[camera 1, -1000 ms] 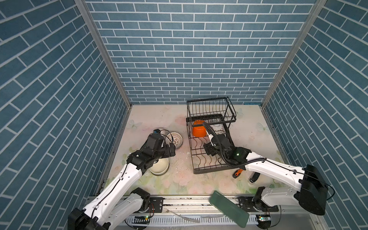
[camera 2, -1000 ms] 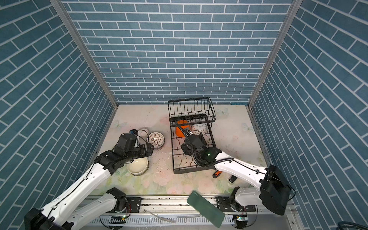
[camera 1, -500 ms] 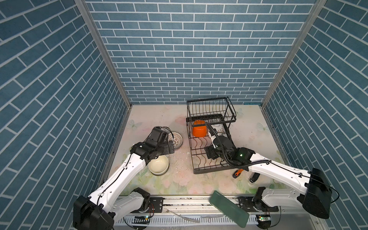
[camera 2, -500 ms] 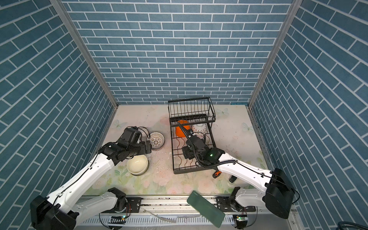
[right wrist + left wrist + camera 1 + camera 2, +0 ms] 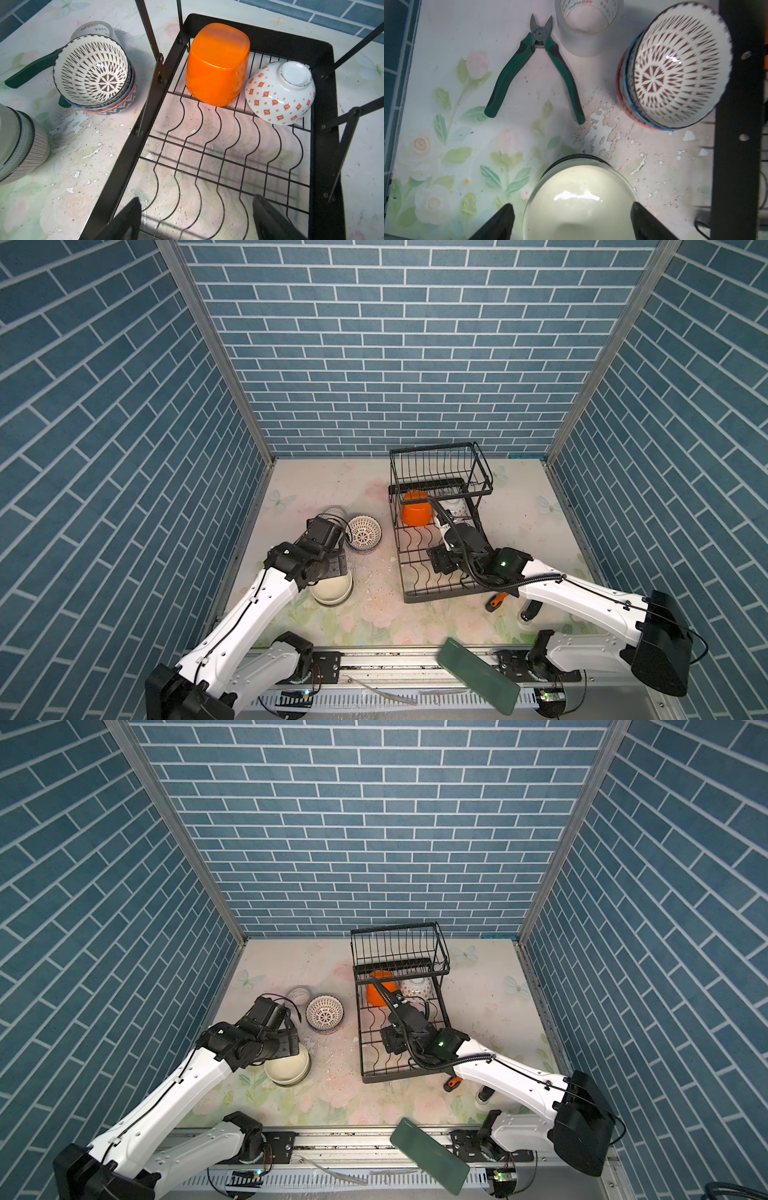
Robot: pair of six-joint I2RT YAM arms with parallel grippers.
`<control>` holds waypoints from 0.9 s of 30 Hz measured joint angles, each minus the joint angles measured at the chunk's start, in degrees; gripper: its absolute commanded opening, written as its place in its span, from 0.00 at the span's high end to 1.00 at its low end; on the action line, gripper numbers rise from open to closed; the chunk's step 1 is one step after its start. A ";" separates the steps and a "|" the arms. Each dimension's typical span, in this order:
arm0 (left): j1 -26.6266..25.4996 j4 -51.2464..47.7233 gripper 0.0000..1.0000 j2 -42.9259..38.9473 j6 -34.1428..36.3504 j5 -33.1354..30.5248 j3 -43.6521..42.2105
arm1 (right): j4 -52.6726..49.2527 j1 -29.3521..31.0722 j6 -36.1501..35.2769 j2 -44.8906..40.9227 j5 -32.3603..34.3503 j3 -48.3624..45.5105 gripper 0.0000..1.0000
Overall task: Load the bowls into the dish rack
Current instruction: 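Withdraw the right gripper from the rack while the left gripper reaches to the white bowl, then grasp the rim of the large white bowl with the left gripper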
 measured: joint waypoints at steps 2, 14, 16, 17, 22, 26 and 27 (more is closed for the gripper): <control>0.31 -0.55 0.20 0.24 -0.28 -0.13 -0.85 | 0.07 0.00 0.00 0.04 -0.02 0.00 0.16; 0.98 1.03 0.38 4.63 -1.33 -0.94 -4.26 | 1.86 0.00 -0.02 0.39 -0.76 -0.02 0.16; 1.05 1.33 0.41 4.74 -1.44 -1.11 -4.85 | 2.16 0.00 -0.02 0.72 -0.94 -0.02 0.16; 1.09 1.42 0.42 4.76 -1.49 -1.18 -5.07 | 2.36 0.00 -0.02 0.96 -1.05 -0.02 0.16; 1.22 2.19 0.44 4.76 -1.70 -1.38 -6.05 | 3.10 0.00 -0.02 1.75 -1.68 -0.02 0.16; 1.27 2.99 0.44 4.68 -2.36 -1.38 -7.10 | 3.50 0.00 -0.02 1.95 -1.97 -0.02 0.16; 1.25 3.13 0.43 4.52 -2.58 -1.42 -7.30 | 3.50 0.00 -0.02 1.97 -2.01 -0.02 0.16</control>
